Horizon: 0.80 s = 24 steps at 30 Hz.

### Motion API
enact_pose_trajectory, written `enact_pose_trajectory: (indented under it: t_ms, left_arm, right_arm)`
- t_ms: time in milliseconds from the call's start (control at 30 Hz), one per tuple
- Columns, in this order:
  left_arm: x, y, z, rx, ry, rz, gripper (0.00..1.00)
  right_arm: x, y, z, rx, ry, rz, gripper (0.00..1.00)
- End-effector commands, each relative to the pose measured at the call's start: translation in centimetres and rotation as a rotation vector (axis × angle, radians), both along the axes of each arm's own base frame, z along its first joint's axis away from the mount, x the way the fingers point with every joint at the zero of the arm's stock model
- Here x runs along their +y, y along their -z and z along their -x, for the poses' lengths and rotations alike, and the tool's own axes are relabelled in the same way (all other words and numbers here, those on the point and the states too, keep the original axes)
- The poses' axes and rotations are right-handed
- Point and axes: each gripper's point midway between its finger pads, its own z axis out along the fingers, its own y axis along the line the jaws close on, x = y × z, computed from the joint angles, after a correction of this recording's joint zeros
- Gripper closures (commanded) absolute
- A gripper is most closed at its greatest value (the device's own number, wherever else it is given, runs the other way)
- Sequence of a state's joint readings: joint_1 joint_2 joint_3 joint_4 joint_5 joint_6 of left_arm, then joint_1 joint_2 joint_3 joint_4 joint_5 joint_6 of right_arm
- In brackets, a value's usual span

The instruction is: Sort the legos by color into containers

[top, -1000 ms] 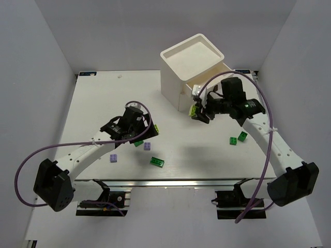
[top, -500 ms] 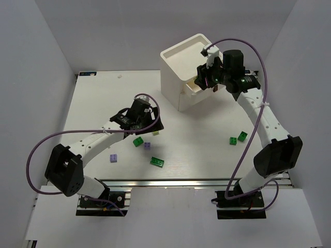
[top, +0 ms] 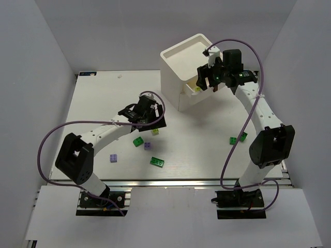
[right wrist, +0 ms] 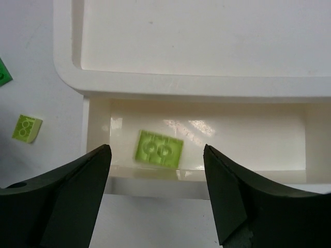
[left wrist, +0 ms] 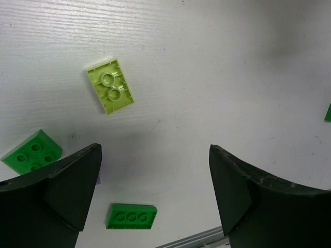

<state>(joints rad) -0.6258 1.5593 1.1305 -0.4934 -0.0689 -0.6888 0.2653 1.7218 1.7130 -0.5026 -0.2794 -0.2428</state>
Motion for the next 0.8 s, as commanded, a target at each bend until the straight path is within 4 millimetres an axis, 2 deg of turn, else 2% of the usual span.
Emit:
enact_pose_trajectory:
  t_ms: [0, 133, 167, 200, 233, 267, 300, 333, 367, 400, 433, 500, 533, 567, 600, 633, 667, 700, 733, 767]
  left_arm:
    - [-0.2, -1.3, -1.4, -0.042, -0.008, -0.005, 0.06]
    - [-0.3, -0.9, -2.1, -0.037, -0.017, -0.031, 0.05]
    - [-0.1, -0.8, -2.3, -0.037, -0.026, -0.049, 0.05]
    - [0.0, -0.2, -2.4, -0.022, -0.032, -0.067, 0.05]
    - [0.2, -0.2, -2.6, -0.015, -0.042, -0.082, 0.05]
    - [0.3, 0.3, -2.7, -0.004, -0.052, -0.099, 0.05]
    - [0.6, 1.1, -3.0, 0.008, -0.072, -0.126, 0.05]
    - [0.9, 1.7, -2.9, 0.031, -0.081, -0.149, 0.05]
    - [0.8, 1.7, -3.2, 0.032, -0.087, -0.158, 0.06]
    - [0.9, 2.1, -3.5, 0.04, -0.095, -0.176, 0.06]
    - [1.1, 3.4, -3.3, 0.072, -0.099, -0.205, 0.06]
    - [1.0, 3.8, -3.8, 0.082, -0.107, -0.219, 0.06]
    - [1.3, 4.8, -3.8, 0.108, -0.117, -0.251, 0.07]
    - [1.1, 4.7, -4.2, 0.106, -0.126, -0.256, 0.07]
    - [1.2, 4.9, -4.5, 0.11, -0.144, -0.265, 0.07]
    - [1.4, 5.2, -4.6, 0.116, -0.154, -0.285, 0.07]
    - [1.3, 6.0, -4.9, 0.127, -0.151, -0.3, 0.07]
    - [1.0, 5.8, -5.5, 0.119, -0.154, -0.296, 0.07]
    - [0.9, 5.9, -5.7, 0.122, -0.155, -0.307, 0.08]
    - [0.9, 7.0, -5.7, 0.145, -0.151, -0.328, 0.09]
  right_arm:
    - [0.0, -3.1, -1.0, -0.076, -0.018, -0.026, 0.22]
    - [-0.2, -4.2, -0.9, -0.096, -0.021, -0.041, 0.18]
    - [-0.5, -5.0, -0.6, -0.114, -0.016, -0.046, 0.18]
    - [-0.8, -5.7, -0.4, -0.133, -0.014, -0.053, 0.19]
    - [-0.7, -5.4, 0.1, -0.134, -0.022, -0.056, 0.26]
    - [-1.2, -7.1, 1.0, -0.181, -0.018, -0.064, 0.33]
    - [-1.6, -8.5, 1.2, -0.25, -0.017, -0.081, 0.47]
    - [-1.7, -6.5, 2.1, -0.234, -0.027, -0.073, 0.83]
    - [-2.3, -8.6, 3.8, -0.31, -0.025, -0.081, 0.99]
    - [-2.7, -8.5, 4.5, -0.333, -0.028, -0.082, 1.0]
    - [-2.2, -8.9, 5.4, -0.368, -0.07, -0.094, 1.0]
    - [-2.6, -8.2, 7.8, -0.369, -0.092, -0.102, 1.0]
    - [-2.5, -8.8, 9.4, -0.386, -0.118, -0.117, 0.91]
    - [-2.4, -7.4, 10.3, -0.358, -0.132, -0.121, 0.83]
    - [-2.5, -6.9, 10.8, -0.354, -0.14, -0.122, 0.73]
    - [-2.3, -6.7, 11.5, -0.358, -0.159, -0.129, 0.55]
    - [-2.5, -7.2, 12.3, -0.382, -0.162, -0.132, 0.52]
    - [-2.6, -6.1, 12.7, -0.364, -0.163, -0.128, 0.51]
    - [-2.7, -6.2, 13.1, -0.372, -0.161, -0.127, 0.5]
    - [-2.9, -6.0, 13.2, -0.367, -0.154, -0.124, 0.49]
